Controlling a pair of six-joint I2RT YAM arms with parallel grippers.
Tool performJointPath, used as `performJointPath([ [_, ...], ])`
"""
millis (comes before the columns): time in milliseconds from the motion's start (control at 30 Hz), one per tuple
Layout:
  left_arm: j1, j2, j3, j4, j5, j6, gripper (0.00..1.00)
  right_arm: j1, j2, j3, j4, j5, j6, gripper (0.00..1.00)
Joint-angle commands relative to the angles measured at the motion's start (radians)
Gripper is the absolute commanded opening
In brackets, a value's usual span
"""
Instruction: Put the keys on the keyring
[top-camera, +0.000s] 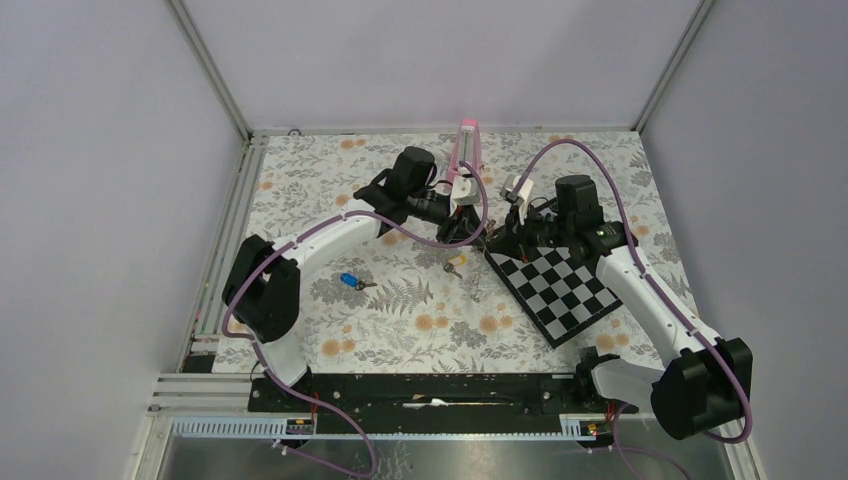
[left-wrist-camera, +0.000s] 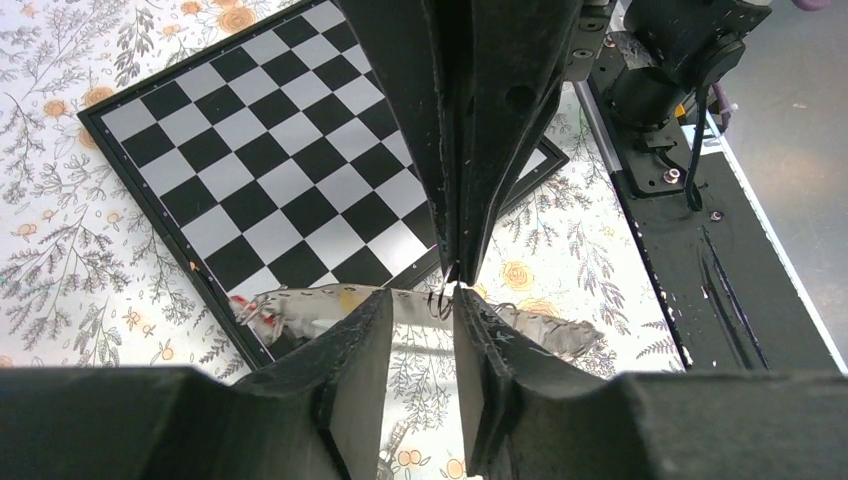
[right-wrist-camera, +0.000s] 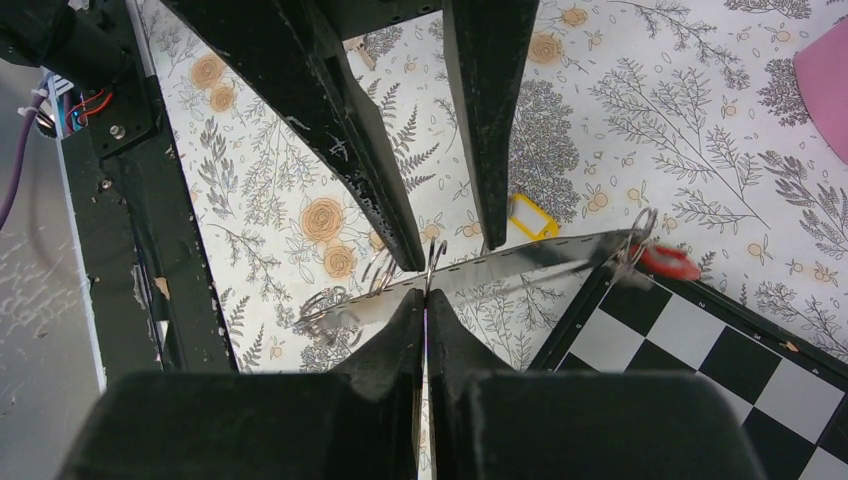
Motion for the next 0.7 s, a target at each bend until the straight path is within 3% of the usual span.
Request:
performJointPath([
  [0, -0.006, 0.005, 0.049, 0.019, 0.057, 0.024, 0.32, 0.009, -0.006, 0.006, 0.038, -0.039, -0.008, 0.00],
  [200, -0.013, 0.019, 0.050, 0.017, 0.057, 0.020, 0.13, 0.008, -0.010, 0.001, 0.049, -0.038, 0.000, 0.00],
  [267, -0.014, 0.021, 0.050, 0.017, 0.059, 0.018, 0.01, 0.008, -0.012, -0.001, 0.053, -0.034, 0.003, 0.00],
  [367, -0.014, 0.021, 0.045, 0.020, 0.064, -0.004, 0.00, 0.008, -0.026, -0.018, 0.082, -0.014, 0.020, 0.00],
  [467, -0.006, -0.003, -0.017, 0.152, 0.060, -0.165, 0.00, 0.008, -0.052, -0.038, 0.108, 0.026, 0.038, 0.13],
  [533, 0.003, -0.034, -0.096, 0.346, 0.065, -0.361, 0.00, 0.003, -0.069, -0.040, 0.113, 0.052, 0.045, 0.26],
  [667, 0.010, -0.071, -0.204, 0.619, 0.040, -0.634, 0.00, -0.030, -0.096, -0.038, 0.126, 0.036, 0.066, 0.36],
])
